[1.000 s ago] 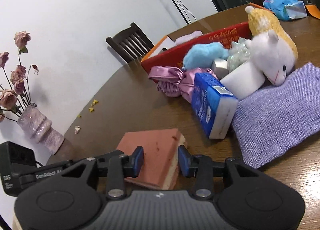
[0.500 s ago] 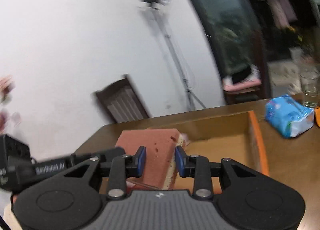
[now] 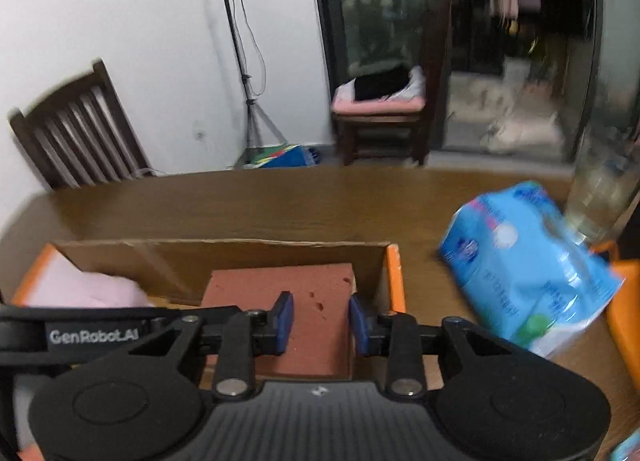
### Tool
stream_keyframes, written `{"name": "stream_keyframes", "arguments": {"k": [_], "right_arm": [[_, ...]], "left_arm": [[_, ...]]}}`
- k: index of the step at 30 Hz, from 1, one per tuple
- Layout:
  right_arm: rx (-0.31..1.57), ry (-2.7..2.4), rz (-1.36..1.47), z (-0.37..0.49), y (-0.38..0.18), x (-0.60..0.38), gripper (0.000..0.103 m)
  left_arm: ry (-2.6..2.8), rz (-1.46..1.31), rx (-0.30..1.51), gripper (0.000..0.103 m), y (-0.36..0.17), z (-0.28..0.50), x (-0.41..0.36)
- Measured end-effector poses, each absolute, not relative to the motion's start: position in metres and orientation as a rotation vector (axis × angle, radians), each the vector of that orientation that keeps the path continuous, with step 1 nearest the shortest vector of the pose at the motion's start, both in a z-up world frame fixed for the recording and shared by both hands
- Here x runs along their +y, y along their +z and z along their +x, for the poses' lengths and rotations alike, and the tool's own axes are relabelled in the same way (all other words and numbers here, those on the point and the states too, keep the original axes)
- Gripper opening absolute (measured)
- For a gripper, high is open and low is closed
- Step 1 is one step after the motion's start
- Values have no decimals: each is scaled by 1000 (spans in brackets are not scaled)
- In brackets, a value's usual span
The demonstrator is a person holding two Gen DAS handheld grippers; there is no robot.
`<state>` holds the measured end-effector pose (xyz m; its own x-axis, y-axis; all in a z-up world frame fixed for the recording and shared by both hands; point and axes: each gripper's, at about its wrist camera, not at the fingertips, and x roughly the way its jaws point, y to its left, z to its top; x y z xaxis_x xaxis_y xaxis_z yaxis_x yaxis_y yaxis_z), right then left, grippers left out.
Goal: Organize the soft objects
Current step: 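Carry the sponge into the cardboard box and open both grippers, then move both grippers back toward the purple mesh bag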
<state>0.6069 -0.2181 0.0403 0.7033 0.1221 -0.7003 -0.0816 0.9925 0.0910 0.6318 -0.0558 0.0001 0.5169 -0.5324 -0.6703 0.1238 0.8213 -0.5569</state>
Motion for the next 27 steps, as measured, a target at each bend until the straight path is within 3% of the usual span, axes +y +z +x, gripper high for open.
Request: {"name": "stream_keyframes", "arguments": {"k": [5, 7, 10, 14, 19, 27], "right_arm": [[771, 64, -29, 605, 40, -212, 27], [761, 60, -45, 603, 42, -209, 33], [740, 83, -29, 598, 53, -213, 48], [702, 118, 33, 578, 90, -222, 49], [621, 153, -4, 518, 151, -225, 62], [535, 175, -30, 403, 202, -237, 71]], "left_arm": [[-392, -467, 939, 33, 3, 628, -57], [-379, -432, 906, 37, 15, 622, -53], [-389, -407, 867, 55, 40, 609, -42], [-374, -318, 793, 64, 85, 574, -28], [-332, -175, 679, 85, 141, 504, -9], [-235, -84, 564, 89, 185, 396, 26]]}}
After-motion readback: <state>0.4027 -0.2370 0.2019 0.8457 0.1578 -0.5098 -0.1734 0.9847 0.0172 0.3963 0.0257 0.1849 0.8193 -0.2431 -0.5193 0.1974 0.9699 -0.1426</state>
